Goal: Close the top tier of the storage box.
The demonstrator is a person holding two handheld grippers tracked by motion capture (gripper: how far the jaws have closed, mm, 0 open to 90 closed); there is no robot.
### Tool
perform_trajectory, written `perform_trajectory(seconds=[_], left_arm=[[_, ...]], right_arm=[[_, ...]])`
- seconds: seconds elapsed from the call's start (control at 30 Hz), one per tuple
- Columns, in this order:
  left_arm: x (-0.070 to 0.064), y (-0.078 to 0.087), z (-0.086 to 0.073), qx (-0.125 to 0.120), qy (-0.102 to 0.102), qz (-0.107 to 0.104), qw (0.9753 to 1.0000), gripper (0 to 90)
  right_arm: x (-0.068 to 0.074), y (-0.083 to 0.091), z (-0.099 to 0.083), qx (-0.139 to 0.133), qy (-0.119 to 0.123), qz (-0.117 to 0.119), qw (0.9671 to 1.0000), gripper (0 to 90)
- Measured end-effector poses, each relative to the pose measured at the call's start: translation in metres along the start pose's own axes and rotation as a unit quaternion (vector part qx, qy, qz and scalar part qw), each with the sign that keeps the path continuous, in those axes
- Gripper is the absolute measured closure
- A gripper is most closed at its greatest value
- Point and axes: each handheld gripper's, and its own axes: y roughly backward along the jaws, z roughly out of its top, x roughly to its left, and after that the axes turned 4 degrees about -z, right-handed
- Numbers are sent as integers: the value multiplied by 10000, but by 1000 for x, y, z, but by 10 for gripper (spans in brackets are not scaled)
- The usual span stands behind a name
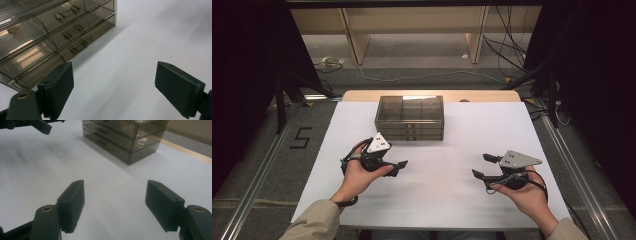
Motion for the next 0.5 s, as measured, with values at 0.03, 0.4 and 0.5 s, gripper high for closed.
perform_trajectory(seconds=[0.03, 0.4, 0.5], left_arm=[[0, 2, -1, 15, -10, -7, 10000, 152], [-4, 15, -9, 25, -91, -51, 9999, 33], [-6, 17, -11, 47, -131, -83, 9999, 0]], right_arm=[[0, 0, 0, -1, 1, 3, 10000, 327], [0, 0, 0, 0, -6, 15, 10000, 326], [0, 0, 0, 1, -1, 21, 10000, 325]])
